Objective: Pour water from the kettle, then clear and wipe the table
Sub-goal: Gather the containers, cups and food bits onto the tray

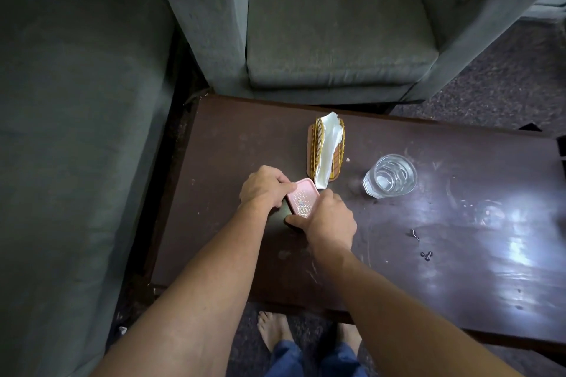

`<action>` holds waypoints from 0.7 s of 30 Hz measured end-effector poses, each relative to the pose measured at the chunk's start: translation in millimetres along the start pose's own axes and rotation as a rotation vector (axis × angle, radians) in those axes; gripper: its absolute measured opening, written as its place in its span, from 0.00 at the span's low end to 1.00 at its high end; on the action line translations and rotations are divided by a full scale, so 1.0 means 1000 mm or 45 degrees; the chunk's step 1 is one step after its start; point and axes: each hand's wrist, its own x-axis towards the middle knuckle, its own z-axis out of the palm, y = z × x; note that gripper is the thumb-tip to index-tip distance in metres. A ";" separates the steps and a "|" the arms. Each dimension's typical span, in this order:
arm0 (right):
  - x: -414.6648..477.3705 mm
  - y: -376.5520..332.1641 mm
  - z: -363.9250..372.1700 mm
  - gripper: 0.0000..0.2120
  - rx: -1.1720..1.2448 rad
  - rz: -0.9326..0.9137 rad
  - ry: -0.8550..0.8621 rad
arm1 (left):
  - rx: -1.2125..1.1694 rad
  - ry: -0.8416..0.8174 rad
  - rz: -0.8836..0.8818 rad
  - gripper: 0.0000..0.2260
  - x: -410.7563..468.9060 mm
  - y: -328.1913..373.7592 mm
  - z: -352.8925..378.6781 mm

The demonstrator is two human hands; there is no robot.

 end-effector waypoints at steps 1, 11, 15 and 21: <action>0.000 0.000 0.000 0.38 -0.008 -0.003 -0.008 | 0.012 -0.009 0.003 0.08 0.000 -0.001 0.001; -0.021 0.013 -0.001 0.29 0.100 -0.029 -0.080 | 0.124 0.070 0.133 0.06 -0.022 -0.011 0.010; -0.027 0.033 -0.032 0.27 0.196 -0.105 -0.055 | 0.095 0.076 0.237 0.05 -0.040 0.012 -0.001; -0.033 0.083 -0.131 0.34 0.246 -0.221 0.092 | 0.046 0.131 0.359 0.05 -0.091 0.106 -0.018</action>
